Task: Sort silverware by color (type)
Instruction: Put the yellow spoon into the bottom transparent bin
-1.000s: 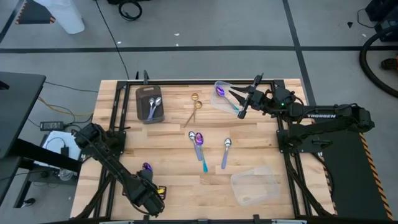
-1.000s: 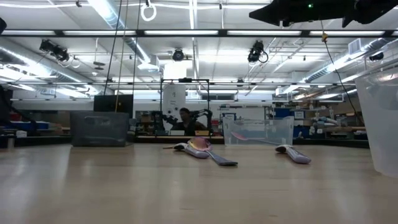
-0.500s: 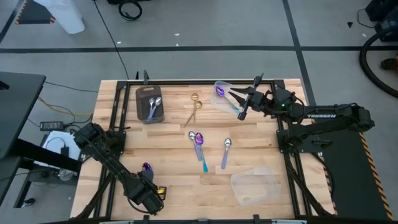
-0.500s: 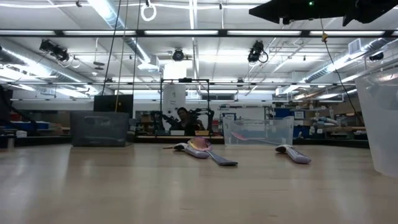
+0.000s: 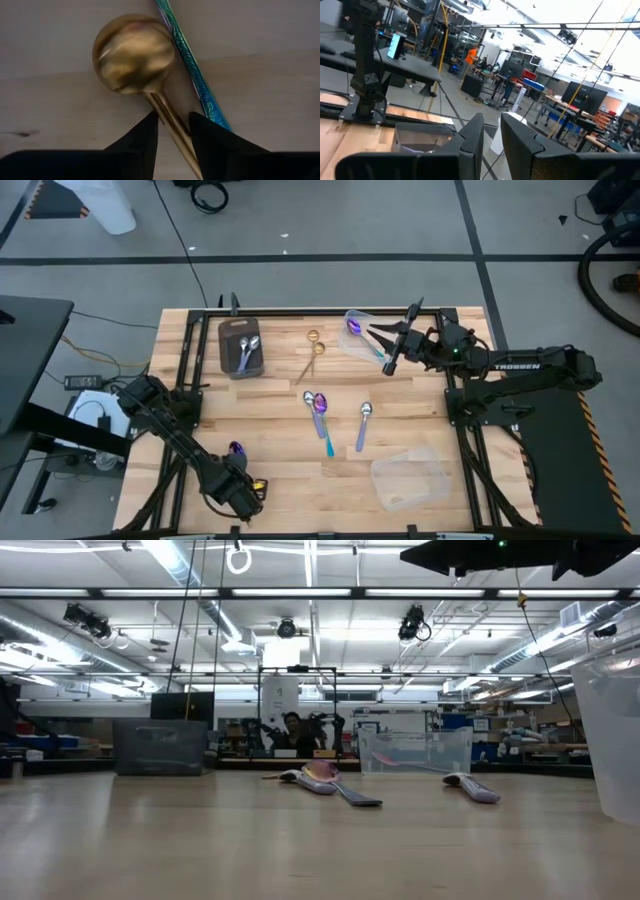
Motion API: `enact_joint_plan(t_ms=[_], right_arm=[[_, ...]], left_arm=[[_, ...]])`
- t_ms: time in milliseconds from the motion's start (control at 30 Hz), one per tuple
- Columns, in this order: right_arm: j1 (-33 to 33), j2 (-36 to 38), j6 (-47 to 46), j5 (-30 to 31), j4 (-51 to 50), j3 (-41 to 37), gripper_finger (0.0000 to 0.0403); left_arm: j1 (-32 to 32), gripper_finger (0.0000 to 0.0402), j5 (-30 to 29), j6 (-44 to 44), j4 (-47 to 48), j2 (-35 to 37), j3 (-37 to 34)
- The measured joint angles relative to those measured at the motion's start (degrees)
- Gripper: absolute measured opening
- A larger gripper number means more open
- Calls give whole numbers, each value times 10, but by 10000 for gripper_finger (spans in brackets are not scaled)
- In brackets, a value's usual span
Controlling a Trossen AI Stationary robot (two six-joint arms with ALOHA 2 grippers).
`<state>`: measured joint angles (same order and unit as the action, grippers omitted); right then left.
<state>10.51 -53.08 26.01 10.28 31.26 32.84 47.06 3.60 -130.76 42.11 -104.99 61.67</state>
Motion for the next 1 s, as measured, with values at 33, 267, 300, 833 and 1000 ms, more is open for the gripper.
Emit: enact_joint_plan(t_ms=[33,267,300,833,1000], right_arm=[[-1,0,3,0,0,0,77],[-1,0,7,2,0,0,77],[-1,0,7,2,0,0,77],[-1,0,8,6,-2,0,77],[-1,0,10,7,-4,0,77]], left_arm=[[-2,116,0,2,3,-1,0],[-27,81,-5,39,36,-2,0],[-31,76,-6,45,42,-2,0],[-122,35,-49,206,128,15,-5],[-134,40,-62,222,133,37,-3]])
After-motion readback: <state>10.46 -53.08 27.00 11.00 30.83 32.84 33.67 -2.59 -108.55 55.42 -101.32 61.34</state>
